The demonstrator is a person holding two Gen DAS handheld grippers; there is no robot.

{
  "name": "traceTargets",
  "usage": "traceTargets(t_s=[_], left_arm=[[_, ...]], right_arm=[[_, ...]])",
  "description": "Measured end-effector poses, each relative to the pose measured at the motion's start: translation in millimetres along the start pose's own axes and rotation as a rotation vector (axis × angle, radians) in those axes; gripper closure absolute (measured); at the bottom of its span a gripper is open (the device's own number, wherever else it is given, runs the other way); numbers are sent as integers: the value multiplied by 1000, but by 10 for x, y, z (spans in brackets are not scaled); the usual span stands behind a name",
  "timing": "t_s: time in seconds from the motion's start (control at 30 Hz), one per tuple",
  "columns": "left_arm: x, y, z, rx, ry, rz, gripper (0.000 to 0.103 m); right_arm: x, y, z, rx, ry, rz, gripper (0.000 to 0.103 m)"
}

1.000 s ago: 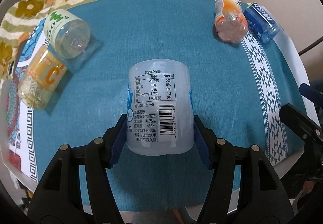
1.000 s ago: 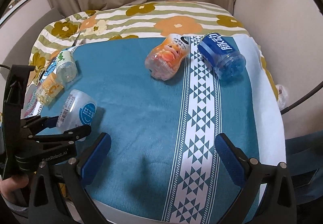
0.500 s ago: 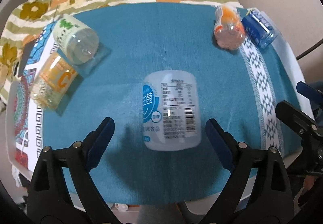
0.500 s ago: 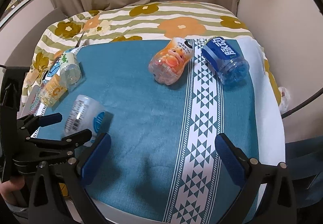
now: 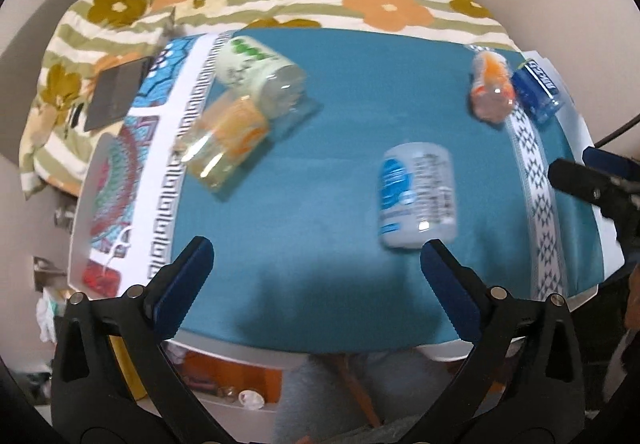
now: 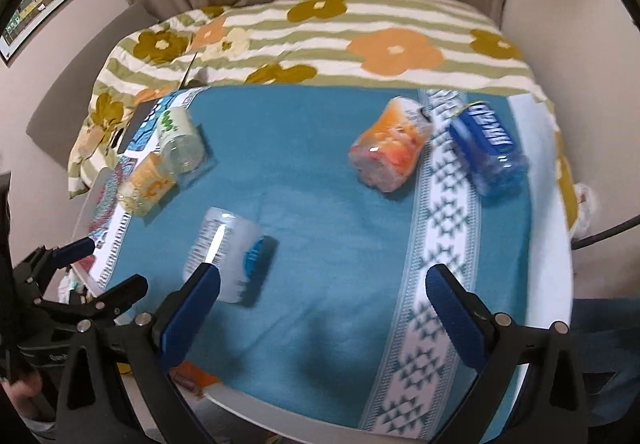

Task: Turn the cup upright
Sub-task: 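Withdraw the left tool while moving the right tool toward the lying cup, then close the right tool around the cup and lift it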

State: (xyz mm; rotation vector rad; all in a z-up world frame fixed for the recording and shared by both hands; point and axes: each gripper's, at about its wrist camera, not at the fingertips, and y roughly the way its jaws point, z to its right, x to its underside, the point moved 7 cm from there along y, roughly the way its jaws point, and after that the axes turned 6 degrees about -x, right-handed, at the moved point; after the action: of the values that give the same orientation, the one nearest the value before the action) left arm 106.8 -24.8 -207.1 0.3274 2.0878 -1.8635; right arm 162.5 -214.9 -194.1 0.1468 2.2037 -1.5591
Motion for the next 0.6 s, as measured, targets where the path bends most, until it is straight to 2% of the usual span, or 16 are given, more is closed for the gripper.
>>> traceTargets(t_s=[0.17,0.3,0.47,0.6], left_arm=[[69,84,-357,16,-10,-20,0],[115,238,-558,34,8,-38,0],[119,469,-742,69,22,-74,0],[71,600,-860,85,33,-82,0]], right_arm=[[-123,221,-209,-24,29,-115,0],[-173,493,-359,-96,116,-219,0],[-175,885,-463,-136,221,-338,1],[-162,1088,-489,-176,300,-418,12]])
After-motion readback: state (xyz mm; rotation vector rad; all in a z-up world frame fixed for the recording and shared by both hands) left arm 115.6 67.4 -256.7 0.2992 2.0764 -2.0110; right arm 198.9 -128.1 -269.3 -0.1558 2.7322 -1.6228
